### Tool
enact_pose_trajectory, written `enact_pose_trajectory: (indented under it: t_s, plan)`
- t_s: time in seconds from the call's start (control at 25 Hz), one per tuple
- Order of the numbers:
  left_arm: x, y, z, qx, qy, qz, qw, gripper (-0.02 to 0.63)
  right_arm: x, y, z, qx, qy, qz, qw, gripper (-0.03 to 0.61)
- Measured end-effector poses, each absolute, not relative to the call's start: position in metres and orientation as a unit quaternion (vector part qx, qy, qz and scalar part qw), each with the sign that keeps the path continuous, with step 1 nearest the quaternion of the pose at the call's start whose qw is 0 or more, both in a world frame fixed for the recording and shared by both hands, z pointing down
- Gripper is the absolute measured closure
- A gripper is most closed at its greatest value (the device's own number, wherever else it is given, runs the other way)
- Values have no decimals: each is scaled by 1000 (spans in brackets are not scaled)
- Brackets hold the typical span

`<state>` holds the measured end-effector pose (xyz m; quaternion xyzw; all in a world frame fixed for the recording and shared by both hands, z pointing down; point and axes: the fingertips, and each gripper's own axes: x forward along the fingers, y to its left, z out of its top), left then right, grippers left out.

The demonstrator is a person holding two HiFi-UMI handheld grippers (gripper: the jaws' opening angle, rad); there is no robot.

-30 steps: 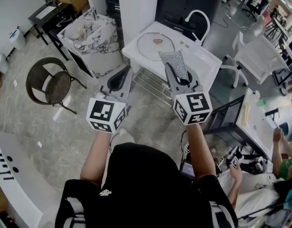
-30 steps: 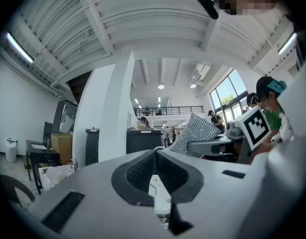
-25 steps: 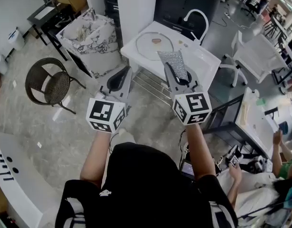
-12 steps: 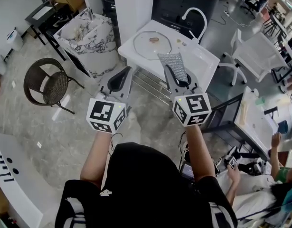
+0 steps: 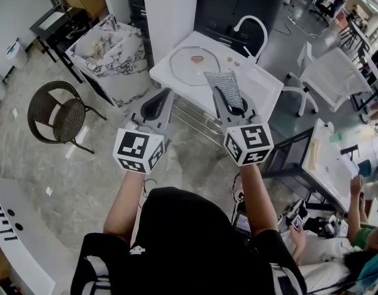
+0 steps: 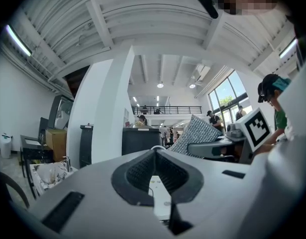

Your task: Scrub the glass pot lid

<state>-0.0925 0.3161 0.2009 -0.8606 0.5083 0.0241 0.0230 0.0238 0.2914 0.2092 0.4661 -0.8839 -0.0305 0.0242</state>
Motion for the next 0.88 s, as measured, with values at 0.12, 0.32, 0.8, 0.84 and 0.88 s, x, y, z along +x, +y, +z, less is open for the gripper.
enact_pose_trajectory:
  t_s: [0.12, 0.32, 0.8, 0.84, 0.88]
  plan:
    - [-97, 298, 203, -860, 510, 26, 17, 606, 19, 275, 211, 462, -886, -29, 28, 511]
    - [-101, 260, 211, -861, 507, 23, 8, 606, 12, 238, 220, 458, -888, -23, 36, 511]
    - [-119, 138, 227, -865, 501, 11, -16, 606, -8, 118, 228, 457, -888, -9, 54, 511]
    - [-120, 129, 228, -866, 499, 8, -19, 606, -11, 109, 228, 458, -887, -8, 54, 511]
    - [-121, 120, 228, -868, 497, 7, -21, 606, -13, 100, 226, 458, -887, -8, 55, 511]
